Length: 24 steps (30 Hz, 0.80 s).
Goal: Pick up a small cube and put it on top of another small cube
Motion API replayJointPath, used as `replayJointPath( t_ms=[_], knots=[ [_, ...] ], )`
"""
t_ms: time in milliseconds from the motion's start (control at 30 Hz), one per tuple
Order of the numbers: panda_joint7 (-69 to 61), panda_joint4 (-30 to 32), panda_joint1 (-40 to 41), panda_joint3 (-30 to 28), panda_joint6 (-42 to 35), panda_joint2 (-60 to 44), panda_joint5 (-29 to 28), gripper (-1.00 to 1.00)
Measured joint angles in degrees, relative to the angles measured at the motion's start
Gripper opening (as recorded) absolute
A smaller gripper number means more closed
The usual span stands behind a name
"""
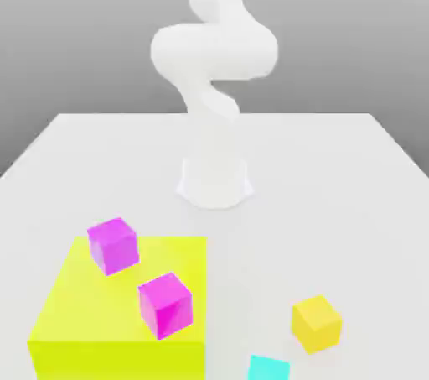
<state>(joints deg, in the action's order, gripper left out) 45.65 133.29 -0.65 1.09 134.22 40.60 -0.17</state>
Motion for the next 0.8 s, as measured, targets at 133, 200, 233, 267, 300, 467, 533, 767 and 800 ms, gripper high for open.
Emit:
replayJointPath(
  t_ms=[133,200,233,267,300,467,533,767,800],
  knots=[
    [-0.2,2.5,-1.1,1.8,4.0,-8.6,-0.4,0.0],
    [-0.3,3.7,-1.7,2.7,6.0,-12.8,-0.6,0.0],
    [-0.3,4.3,-2.1,3.1,6.9,-14.9,-0.8,0.0],
    [-0.3,4.9,-2.3,3.5,7.9,-17.0,-1.0,0.0],
    [-0.3,5.5,-2.6,4.0,8.9,-19.0,-1.1,0.0],
    [-0.2,8.5,-4.1,6.2,13.8,-29.4,-2.0,0.0],
    [-0.1,9.7,-4.7,6.9,15.7,-33.6,-2.5,0.0],
    [0.3,13.8,-8.1,8.7,22.4,-48.2,-4.3,0.0],
    [0.5,14.1,-8.5,8.6,23.7,-50.2,-4.7,0.0]
  ],
)
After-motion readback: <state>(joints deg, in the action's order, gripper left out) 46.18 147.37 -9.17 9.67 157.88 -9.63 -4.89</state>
